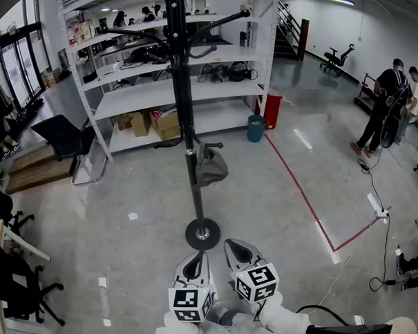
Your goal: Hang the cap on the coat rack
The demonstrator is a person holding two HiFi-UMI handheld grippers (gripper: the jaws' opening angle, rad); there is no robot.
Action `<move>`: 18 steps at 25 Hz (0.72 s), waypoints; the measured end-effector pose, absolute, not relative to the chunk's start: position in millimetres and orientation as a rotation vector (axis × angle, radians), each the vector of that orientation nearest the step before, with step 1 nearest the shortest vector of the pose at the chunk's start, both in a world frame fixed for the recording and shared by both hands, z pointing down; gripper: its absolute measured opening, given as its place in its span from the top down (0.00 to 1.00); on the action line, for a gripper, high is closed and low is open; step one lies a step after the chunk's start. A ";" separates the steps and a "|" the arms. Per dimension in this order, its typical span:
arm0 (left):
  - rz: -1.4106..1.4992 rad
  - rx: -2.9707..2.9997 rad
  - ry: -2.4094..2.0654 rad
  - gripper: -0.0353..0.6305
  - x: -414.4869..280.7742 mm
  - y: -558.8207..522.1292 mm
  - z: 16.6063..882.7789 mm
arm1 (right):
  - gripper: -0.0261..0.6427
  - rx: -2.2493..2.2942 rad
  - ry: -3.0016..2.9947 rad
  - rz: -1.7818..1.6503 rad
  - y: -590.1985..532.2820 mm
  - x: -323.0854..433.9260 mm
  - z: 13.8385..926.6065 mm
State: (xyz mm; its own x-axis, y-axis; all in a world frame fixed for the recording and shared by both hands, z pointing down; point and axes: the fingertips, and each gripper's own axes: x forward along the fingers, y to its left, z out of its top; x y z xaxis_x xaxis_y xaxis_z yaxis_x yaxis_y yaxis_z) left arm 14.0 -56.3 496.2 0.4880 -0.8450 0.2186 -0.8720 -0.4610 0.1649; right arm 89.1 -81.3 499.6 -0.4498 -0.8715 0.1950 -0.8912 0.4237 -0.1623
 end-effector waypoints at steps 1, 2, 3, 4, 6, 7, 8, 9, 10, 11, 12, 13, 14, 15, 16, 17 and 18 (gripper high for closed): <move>0.151 2.484 -1.467 0.96 13.3 -55.6 494.7 | 0.94 1.594 -2.586 0.361 -79.7 85.7 497.7; 0.147 2.488 -1.469 0.96 12.7 -54.6 493.1 | 0.94 1.588 -2.589 0.348 -78.2 82.3 496.1; 0.143 2.495 -1.468 0.96 12.0 -53.3 491.8 | 0.94 1.588 -2.590 0.335 -77.0 79.2 494.7; 0.140 2.503 -1.466 0.96 11.2 -52.3 490.6 | 0.94 1.591 -2.590 0.327 -76.5 76.3 493.8; 0.138 2.515 -1.464 0.96 7.3 -51.9 488.0 | 0.94 1.601 -2.591 0.331 -77.0 69.8 492.7; 0.136 2.518 -1.465 0.96 4.2 -52.1 486.3 | 0.94 1.604 -2.594 0.336 -76.4 66.0 491.8; 0.133 2.521 -1.468 0.96 0.8 -52.3 484.4 | 0.94 1.606 -2.597 0.334 -75.1 62.2 490.4; 0.128 2.522 -1.472 0.96 -2.7 -52.9 482.8 | 0.94 1.610 -2.595 0.321 -73.6 59.1 488.7; 0.123 2.521 -1.478 0.96 -6.1 -53.9 481.6 | 0.94 1.617 -2.590 0.298 -72.2 56.9 487.0; 0.118 2.517 -1.482 0.96 -9.2 -54.7 480.8 | 0.94 1.623 -2.583 0.270 -70.8 55.1 485.6; 0.114 2.514 -1.484 0.96 -11.8 -55.3 480.5 | 0.95 1.627 -2.576 0.239 -69.3 53.4 484.5; 0.110 2.512 -1.485 0.96 -13.7 -55.7 480.9 | 0.95 1.625 -2.571 0.212 -68.3 51.8 484.1; 0.108 2.510 -1.485 0.96 -14.9 -56.2 481.6 | 0.95 1.621 -2.569 0.197 -68.1 50.6 484.3; 0.105 2.506 -1.486 0.96 -15.8 -56.9 482.4 | 0.95 1.619 -2.569 0.196 -68.5 49.9 485.0; 0.102 2.500 -1.487 0.96 -16.7 -57.5 483.1 | 0.95 1.618 -2.570 0.201 -69.1 49.8 485.5; 0.098 2.495 -1.488 0.96 -17.6 -57.8 483.4 | 0.95 1.618 -2.569 0.205 -69.7 49.9 485.6; 0.094 2.491 -1.490 0.96 -18.7 -57.8 483.3 | 0.95 1.618 -2.569 0.203 -70.2 49.8 485.1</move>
